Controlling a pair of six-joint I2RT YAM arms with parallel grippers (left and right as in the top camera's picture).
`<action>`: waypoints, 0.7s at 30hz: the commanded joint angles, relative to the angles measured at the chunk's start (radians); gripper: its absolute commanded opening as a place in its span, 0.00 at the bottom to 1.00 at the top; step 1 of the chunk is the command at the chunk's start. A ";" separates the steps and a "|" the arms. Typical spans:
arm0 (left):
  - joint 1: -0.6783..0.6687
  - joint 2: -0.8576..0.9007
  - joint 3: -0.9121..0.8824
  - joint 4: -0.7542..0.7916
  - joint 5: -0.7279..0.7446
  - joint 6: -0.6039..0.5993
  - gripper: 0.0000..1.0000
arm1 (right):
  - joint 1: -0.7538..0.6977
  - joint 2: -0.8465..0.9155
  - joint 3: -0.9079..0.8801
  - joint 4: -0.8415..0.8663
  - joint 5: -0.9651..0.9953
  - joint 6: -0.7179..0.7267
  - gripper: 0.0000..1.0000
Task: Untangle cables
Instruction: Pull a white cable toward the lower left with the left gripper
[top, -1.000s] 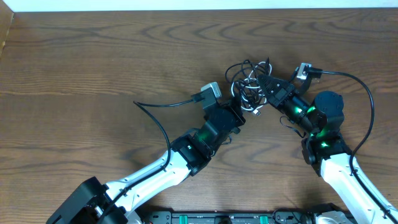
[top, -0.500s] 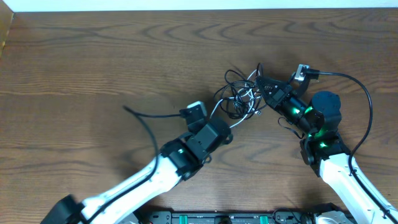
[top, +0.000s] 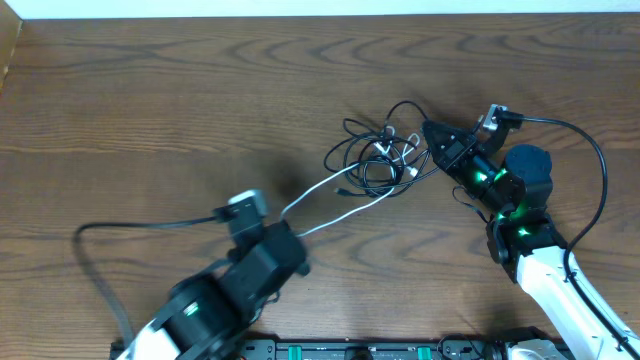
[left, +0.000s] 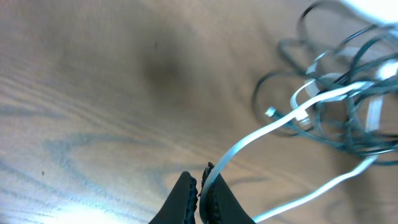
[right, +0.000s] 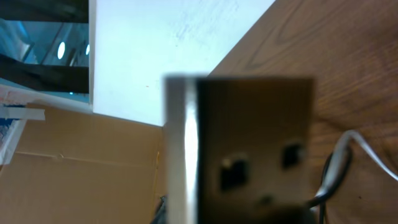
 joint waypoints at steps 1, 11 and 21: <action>0.001 -0.113 0.000 -0.024 -0.103 0.001 0.08 | -0.021 0.001 0.013 0.006 0.064 -0.026 0.02; 0.001 -0.329 0.000 -0.023 -0.164 0.002 0.08 | -0.024 0.001 0.013 0.007 0.064 -0.026 0.02; 0.001 -0.366 0.000 -0.011 -0.065 0.019 0.08 | -0.031 0.001 0.013 0.006 0.063 -0.026 0.05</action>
